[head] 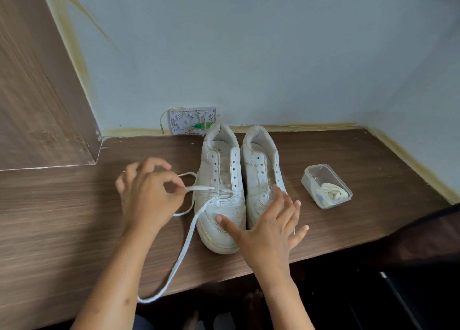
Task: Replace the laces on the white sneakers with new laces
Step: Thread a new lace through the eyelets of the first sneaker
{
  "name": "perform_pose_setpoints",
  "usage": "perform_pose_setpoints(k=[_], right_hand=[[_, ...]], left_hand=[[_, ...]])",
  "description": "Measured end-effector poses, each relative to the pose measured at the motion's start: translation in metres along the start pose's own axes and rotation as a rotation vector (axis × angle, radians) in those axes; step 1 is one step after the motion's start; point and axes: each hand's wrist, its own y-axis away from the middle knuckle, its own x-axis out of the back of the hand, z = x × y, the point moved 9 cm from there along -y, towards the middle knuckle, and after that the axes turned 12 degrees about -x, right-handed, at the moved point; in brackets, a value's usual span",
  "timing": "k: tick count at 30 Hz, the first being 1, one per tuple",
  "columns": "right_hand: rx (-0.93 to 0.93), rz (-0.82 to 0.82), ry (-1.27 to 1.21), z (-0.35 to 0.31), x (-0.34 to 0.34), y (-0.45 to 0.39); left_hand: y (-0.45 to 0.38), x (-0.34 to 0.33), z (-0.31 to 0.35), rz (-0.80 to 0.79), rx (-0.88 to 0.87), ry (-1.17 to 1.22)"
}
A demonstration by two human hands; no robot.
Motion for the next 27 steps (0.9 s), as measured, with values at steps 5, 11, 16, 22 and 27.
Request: perform_pose_setpoints(k=[5, 11, 16, 22, 27], right_hand=[[0.002, 0.002, -0.001, 0.000, -0.001, 0.000], [0.020, -0.001, -0.023, -0.001, -0.001, 0.000], [0.144, 0.091, -0.112, -0.012, 0.005, 0.005], [0.511, -0.023, -0.356, -0.051, 0.006, 0.026], [0.607, -0.152, -0.411, -0.068, -0.007, 0.037]], left_hand=[[0.012, -0.034, 0.005, -0.279, 0.053, -0.128], [0.013, -0.038, 0.008, -0.381, -0.025, -0.231], [0.014, -0.032, 0.010, -0.463, -0.158, 0.098], [0.008, 0.030, 0.028, -0.123, -0.347, 0.581], [0.010, 0.021, 0.059, -0.121, -0.428, 0.662]])
